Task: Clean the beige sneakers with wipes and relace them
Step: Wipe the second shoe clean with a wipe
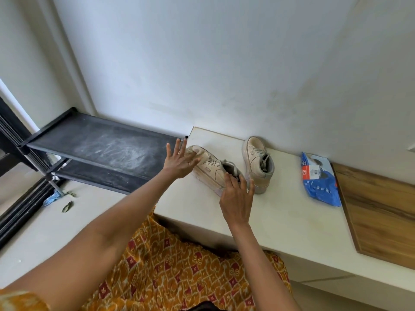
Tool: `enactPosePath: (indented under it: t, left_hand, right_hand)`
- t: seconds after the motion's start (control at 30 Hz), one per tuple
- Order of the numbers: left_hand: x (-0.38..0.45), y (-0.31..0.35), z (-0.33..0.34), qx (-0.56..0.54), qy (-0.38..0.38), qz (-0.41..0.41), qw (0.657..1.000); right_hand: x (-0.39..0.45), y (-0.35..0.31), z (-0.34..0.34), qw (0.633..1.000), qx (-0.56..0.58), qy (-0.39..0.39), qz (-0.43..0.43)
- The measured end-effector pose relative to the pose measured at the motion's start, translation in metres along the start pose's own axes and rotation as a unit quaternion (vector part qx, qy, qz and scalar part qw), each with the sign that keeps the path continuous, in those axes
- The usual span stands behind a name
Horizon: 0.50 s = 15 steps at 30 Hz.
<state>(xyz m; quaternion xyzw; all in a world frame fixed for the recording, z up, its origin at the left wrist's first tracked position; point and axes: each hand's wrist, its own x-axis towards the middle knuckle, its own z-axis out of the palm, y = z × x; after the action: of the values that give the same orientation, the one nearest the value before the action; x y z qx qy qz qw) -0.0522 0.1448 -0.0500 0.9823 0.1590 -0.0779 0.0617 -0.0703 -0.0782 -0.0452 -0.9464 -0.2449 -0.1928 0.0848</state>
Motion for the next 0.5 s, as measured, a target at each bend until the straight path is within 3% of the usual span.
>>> enactPosePath:
  t: [0.13, 0.27, 0.5]
  left_hand:
    - [-0.005, 0.012, 0.004, -0.042, 0.002, 0.022, 0.999]
    - [-0.011, 0.003, 0.004, 0.025, 0.028, 0.090, 0.995]
    - [0.017, 0.010, -0.013, -0.052, 0.012, -0.052, 0.997]
  right_hand:
    - [0.001, 0.000, 0.002, 1.000, 0.001, -0.005, 0.004]
    - [0.001, 0.001, 0.005, 1.000, 0.004, -0.001, 0.004]
    - [0.000, 0.000, 0.002, 1.000, 0.000, 0.001, -0.001]
